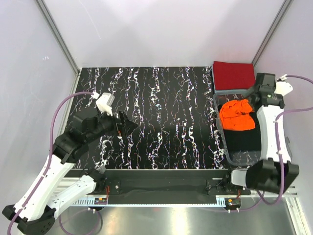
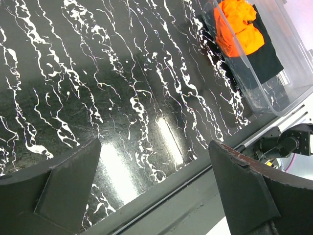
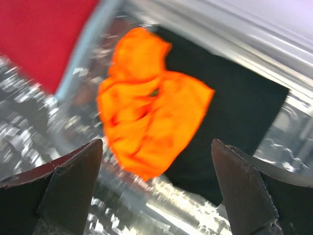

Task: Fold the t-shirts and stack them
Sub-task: Grab the tshirt from the pile

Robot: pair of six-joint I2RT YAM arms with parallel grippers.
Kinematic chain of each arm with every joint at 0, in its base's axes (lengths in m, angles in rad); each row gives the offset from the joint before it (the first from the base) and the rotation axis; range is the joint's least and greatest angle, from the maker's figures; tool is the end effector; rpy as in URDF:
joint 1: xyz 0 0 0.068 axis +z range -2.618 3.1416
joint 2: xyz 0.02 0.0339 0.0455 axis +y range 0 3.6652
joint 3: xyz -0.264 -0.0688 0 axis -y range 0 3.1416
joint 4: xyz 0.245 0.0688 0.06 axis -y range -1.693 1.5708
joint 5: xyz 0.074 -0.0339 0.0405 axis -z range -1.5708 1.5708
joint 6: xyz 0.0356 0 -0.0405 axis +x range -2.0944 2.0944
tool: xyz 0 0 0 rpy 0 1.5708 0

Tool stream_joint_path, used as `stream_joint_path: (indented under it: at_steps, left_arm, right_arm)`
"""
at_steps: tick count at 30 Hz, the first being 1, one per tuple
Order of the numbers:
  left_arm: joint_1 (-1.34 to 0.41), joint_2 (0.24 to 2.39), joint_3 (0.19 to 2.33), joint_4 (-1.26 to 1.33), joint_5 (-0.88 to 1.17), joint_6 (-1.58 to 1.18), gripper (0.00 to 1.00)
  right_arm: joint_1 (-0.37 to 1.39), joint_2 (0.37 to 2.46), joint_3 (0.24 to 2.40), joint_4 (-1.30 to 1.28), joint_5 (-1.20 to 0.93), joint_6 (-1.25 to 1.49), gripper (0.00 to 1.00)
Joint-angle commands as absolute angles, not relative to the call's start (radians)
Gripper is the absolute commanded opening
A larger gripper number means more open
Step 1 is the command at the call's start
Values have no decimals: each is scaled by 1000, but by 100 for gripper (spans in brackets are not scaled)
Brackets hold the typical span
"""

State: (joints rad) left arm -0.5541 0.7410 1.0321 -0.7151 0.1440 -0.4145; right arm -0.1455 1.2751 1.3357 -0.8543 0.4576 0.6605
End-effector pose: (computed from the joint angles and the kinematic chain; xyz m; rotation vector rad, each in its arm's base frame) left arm 0.1183 -0.0792 0.3746 0.2407 2.0593 -0.7549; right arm 0.2533 -0.0530 0.3652 1.0890 2.0027 -0.2745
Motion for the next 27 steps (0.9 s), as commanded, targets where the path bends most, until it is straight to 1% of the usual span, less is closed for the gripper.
stream_joint_path:
  at_steps: [1,4,5,6,7,9,12,16,21,27]
  left_arm:
    - [-554,726,1062,-703,121,-403,99]
    - [-552,748,1063,-710,127,-407,99]
    - [-552,758,1068,-719,130,-408,99]
    - [-552,767,1072,-729,133,-410,99]
    - [-554,793,1089,-736,135,-413,99]
    - [-552,819,1109,-761,143,-420,99]
    - [-554,845,1131,-764,152,-451,99]
    - [-554,879,1149,-775,138,-503,99]
    - [-552,902,1140,-785,140,-568,96]
    - [-552,902,1144,-785,126,-581,95]
  right_arm:
    - [-218,1353,1322,-864,502,709,100]
    - [-261,1459,1296,-830,428,733,89]
    - [-279,1486,1295,-827,401,742,79]
    - [-310,1538,1289,-813,379,742,76]
    - [-325,1564,1286,-787,332,739,74]
    - [-345,1606,1285,-758,302,735,70]
    - [-351,1672,1296,-690,270,733,69]
    - [-351,1724,1308,-617,175,736,66]
    - [-351,1788,1299,-578,172,721,65]
    - [-353,1804,1253,-515,178,704,64]
